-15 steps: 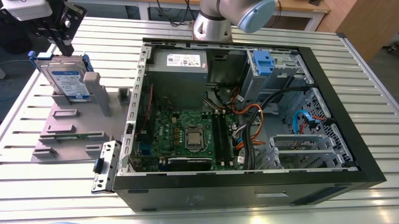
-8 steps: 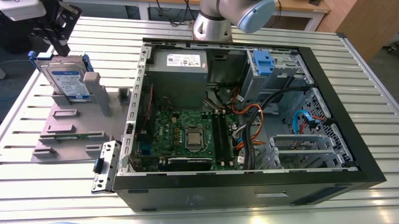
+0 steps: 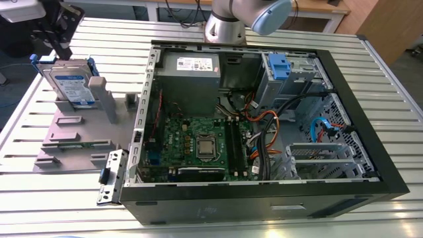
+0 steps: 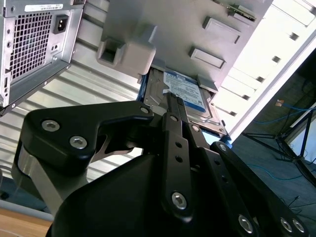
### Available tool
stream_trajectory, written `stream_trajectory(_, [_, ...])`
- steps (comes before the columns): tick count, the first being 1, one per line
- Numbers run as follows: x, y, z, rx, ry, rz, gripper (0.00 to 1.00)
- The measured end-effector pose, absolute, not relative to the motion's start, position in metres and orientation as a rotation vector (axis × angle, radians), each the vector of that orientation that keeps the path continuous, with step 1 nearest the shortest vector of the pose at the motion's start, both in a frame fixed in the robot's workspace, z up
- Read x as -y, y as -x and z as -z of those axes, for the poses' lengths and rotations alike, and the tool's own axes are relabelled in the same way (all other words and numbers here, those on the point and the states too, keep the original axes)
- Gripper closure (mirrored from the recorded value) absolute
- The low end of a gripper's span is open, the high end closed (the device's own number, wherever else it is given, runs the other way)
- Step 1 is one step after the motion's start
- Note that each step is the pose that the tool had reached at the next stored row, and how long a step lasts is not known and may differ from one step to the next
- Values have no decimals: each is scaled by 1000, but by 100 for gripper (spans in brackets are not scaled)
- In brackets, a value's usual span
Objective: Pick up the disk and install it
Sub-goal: 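Reach for the disk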
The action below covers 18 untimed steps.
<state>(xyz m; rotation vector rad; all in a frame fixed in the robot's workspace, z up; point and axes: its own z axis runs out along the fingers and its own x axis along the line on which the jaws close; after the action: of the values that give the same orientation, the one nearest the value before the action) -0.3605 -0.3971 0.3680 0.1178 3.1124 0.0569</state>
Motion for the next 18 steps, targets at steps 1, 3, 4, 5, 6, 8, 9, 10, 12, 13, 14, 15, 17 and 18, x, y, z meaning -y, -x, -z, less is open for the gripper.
stream_trajectory(1, [397, 361, -368, -3113, -118, -57, 89])
stream_trajectory(3, [397, 361, -368, -3112, -118, -57, 89])
stream_trajectory(4, [397, 361, -368, -3112, -118, -57, 89])
stream_trajectory(5, [397, 361, -368, -3112, -118, -57, 89])
stream_trajectory(6, [397, 362, -368, -3112, -118, -57, 89])
stream_trajectory(8, [397, 362, -367, -3113, -118, -56, 89])
stream_trajectory(9, [397, 362, -367, -3113, -118, -55, 89])
stream_trajectory(10, [397, 362, -367, -3112, -118, -54, 89])
stream_trajectory(12, [397, 362, -367, -3112, -118, -53, 89])
stream_trajectory(13, [397, 362, -367, -3112, -118, -52, 89])
stream_trajectory(14, [397, 362, -367, -3112, -118, -49, 89])
stream_trajectory(15, [397, 362, -367, -3113, -118, -40, 89])
stream_trajectory(17, [397, 362, -367, -3114, -117, -8, 89])
stream_trajectory(18, [397, 362, -367, -3113, -117, 16, 89])
